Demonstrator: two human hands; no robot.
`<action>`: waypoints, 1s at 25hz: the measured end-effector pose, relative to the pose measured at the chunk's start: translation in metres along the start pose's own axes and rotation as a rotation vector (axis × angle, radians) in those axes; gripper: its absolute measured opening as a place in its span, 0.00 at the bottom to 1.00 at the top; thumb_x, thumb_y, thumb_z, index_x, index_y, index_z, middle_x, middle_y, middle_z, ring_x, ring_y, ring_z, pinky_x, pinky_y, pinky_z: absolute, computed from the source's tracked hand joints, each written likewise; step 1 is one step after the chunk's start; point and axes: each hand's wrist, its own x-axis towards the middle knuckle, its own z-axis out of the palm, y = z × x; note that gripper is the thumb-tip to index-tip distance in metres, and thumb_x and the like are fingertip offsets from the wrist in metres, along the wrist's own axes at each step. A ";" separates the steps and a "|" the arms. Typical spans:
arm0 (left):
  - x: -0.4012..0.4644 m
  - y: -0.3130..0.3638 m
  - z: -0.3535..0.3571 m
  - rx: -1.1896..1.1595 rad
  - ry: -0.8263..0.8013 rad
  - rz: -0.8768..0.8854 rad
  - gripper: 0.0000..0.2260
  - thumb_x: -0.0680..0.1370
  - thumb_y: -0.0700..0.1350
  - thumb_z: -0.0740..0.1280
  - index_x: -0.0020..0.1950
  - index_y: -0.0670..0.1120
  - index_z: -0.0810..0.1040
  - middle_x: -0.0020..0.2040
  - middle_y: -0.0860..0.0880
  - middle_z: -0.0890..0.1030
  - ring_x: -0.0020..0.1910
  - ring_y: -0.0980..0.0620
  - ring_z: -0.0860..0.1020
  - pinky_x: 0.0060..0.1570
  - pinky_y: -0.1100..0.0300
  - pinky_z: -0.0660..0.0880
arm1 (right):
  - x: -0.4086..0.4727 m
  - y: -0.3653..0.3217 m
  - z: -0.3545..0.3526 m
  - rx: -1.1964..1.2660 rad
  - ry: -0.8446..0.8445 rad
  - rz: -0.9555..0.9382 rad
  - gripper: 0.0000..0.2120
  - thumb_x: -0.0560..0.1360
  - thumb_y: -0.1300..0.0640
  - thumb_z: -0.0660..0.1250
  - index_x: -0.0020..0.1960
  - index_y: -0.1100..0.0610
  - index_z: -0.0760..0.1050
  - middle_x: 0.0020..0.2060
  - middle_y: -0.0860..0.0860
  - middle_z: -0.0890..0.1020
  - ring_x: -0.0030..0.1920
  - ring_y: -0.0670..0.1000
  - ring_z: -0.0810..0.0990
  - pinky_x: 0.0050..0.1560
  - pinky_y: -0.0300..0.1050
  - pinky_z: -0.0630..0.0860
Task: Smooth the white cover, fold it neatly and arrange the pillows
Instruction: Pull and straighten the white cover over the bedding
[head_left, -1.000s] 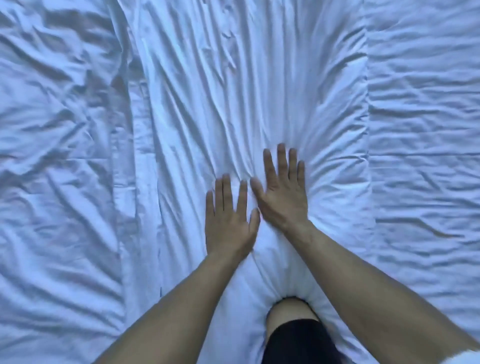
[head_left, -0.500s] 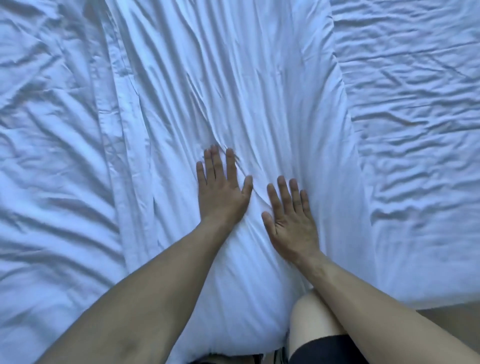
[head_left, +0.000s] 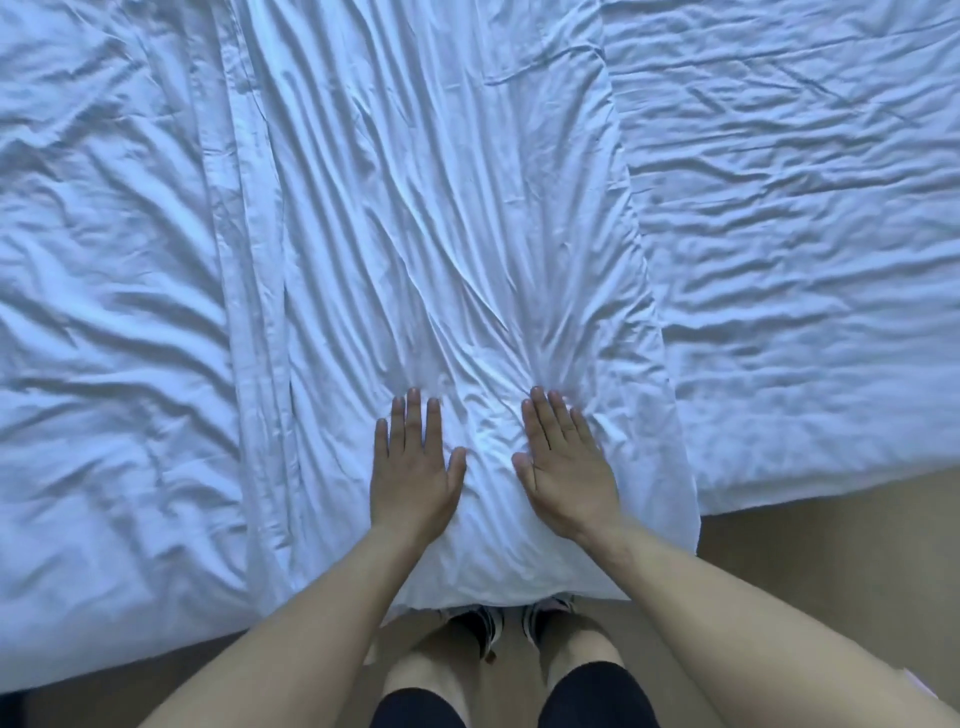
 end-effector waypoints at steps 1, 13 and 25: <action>-0.016 0.004 -0.002 -0.003 -0.025 -0.007 0.34 0.82 0.60 0.45 0.83 0.43 0.50 0.83 0.41 0.48 0.82 0.43 0.46 0.80 0.43 0.48 | -0.019 0.001 -0.003 -0.008 -0.060 -0.007 0.33 0.81 0.41 0.38 0.82 0.55 0.38 0.83 0.51 0.41 0.81 0.52 0.36 0.78 0.46 0.32; -0.096 -0.002 -0.067 -0.120 -0.304 -0.236 0.30 0.83 0.52 0.55 0.82 0.45 0.52 0.83 0.43 0.52 0.82 0.45 0.50 0.79 0.45 0.52 | -0.034 -0.065 -0.070 -0.017 -0.257 0.022 0.08 0.80 0.67 0.56 0.50 0.58 0.71 0.51 0.54 0.77 0.48 0.55 0.75 0.42 0.47 0.69; -0.193 -0.244 -0.058 -0.277 -0.123 -0.587 0.28 0.81 0.52 0.58 0.78 0.43 0.60 0.80 0.41 0.58 0.80 0.43 0.55 0.77 0.47 0.54 | -0.016 -0.341 -0.003 0.041 -0.271 -0.132 0.19 0.82 0.52 0.60 0.34 0.56 0.60 0.29 0.52 0.69 0.29 0.53 0.67 0.29 0.47 0.63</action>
